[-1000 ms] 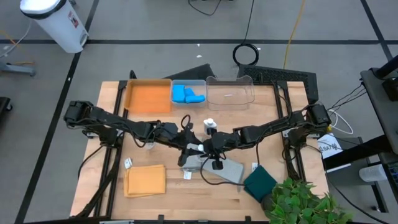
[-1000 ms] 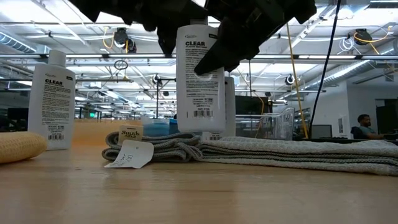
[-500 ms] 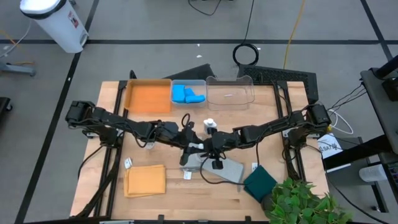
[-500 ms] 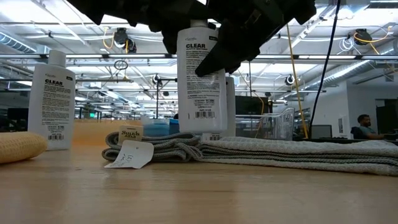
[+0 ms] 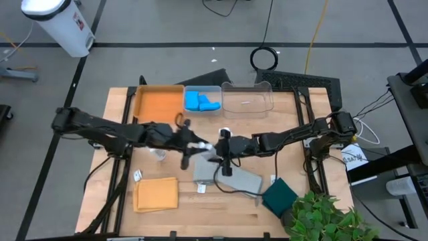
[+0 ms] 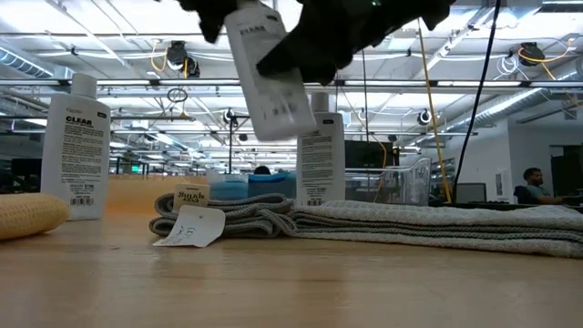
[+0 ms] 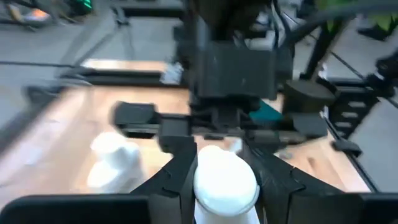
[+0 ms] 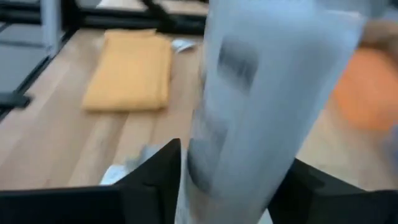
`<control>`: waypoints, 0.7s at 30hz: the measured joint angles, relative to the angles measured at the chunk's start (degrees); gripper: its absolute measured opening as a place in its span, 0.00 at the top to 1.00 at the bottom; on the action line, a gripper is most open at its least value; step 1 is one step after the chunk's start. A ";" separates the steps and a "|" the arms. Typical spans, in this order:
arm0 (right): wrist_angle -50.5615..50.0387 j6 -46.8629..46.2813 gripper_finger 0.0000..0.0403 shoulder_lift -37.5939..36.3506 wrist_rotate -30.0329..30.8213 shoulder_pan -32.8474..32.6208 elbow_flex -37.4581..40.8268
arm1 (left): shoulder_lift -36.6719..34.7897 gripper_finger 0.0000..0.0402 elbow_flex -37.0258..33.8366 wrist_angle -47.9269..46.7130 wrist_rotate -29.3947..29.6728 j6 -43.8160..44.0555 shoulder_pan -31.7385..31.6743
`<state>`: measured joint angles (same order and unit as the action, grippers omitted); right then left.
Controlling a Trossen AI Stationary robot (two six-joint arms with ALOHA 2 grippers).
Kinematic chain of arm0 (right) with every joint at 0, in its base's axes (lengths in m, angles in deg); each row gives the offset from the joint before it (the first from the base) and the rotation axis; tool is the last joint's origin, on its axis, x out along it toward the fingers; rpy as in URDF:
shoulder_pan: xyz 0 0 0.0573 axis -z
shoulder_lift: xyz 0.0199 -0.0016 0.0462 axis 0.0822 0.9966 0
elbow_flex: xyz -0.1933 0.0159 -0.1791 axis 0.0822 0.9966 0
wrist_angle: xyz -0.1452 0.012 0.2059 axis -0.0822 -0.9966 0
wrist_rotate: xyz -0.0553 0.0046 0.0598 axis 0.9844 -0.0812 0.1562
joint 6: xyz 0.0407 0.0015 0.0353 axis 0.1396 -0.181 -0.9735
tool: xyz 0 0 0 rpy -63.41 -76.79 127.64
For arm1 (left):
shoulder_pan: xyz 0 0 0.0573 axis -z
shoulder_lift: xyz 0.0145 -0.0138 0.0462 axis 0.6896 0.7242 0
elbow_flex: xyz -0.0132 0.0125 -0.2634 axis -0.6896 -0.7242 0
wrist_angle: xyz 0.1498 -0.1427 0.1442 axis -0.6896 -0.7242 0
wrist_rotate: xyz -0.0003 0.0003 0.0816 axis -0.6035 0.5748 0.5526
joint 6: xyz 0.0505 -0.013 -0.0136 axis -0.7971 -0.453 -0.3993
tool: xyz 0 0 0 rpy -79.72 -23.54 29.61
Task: Pick & Place Kitchen Items
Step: Put the white plastic restorer bottle into the orange bin
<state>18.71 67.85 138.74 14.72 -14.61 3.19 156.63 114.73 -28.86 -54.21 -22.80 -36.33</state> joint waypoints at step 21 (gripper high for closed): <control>6.91 0.90 0.39 0.52 6.48 -0.63 0.65 | -25.32 0.71 0.20 -18.82 17.78 -2.47 -0.68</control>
<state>25.63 68.75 139.26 21.20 -15.23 3.84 131.31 114.93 -47.68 -36.43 -25.27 -37.01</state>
